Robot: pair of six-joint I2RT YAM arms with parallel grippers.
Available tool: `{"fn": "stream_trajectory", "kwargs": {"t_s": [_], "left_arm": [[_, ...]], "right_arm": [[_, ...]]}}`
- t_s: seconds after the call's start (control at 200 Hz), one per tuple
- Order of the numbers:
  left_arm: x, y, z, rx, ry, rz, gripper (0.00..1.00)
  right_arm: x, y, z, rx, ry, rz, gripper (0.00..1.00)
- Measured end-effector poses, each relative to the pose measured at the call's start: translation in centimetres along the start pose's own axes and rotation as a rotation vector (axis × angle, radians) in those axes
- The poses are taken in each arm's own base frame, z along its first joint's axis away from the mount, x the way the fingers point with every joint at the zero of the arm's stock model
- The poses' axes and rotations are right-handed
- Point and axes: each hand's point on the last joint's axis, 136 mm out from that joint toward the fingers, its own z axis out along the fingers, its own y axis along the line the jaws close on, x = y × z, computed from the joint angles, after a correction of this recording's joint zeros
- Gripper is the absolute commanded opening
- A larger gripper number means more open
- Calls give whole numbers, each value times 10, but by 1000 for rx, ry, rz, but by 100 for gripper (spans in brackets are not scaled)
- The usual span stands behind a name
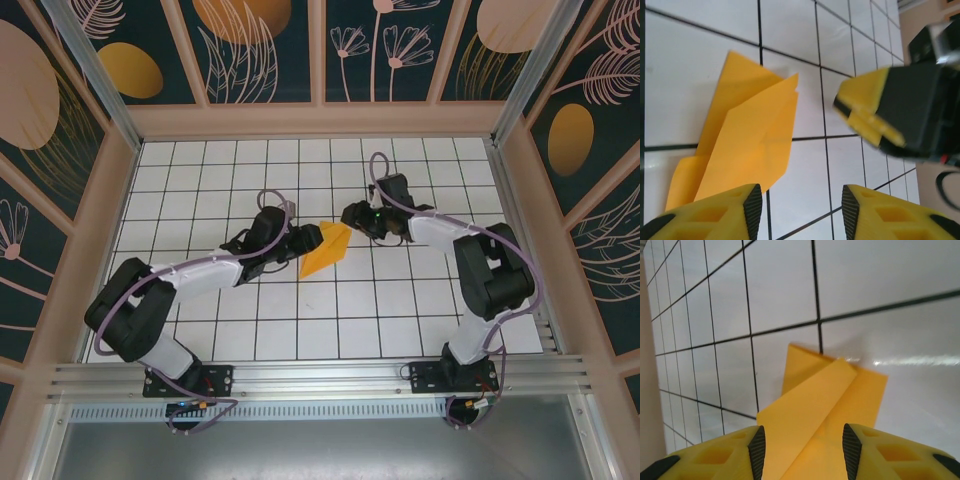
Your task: Fold a paper plane with a square sheet of paper (pick it up from the middle)
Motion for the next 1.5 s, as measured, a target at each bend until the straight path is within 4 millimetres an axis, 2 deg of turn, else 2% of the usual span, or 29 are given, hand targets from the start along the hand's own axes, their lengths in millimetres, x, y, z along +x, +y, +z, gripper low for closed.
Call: {"fn": "stream_trajectory", "kwargs": {"t_s": [0.13,0.235,0.35,0.545,0.881,0.996,1.316,1.496], "left_arm": [[-11,7,-4,-31,-40,12,66],[-14,23,-10,-84,-70,16,77],[-17,40,-21,-143,-105,24,85],[-27,50,-37,-197,-164,41,88],[-27,59,-41,-219,-166,35,91],[-27,62,-41,-222,-162,25,92],[-17,71,-40,-189,-100,-30,92],[-9,70,-39,-127,-47,-70,92]], "right_arm": [[22,6,10,1,38,18,50],[32,10,20,-1,58,28,49],[41,5,34,18,88,50,49],[42,1,44,36,96,79,47],[39,-1,56,37,101,104,44],[37,2,57,21,98,99,38],[29,21,58,-68,80,55,7],[26,28,58,-100,68,24,0]]}}
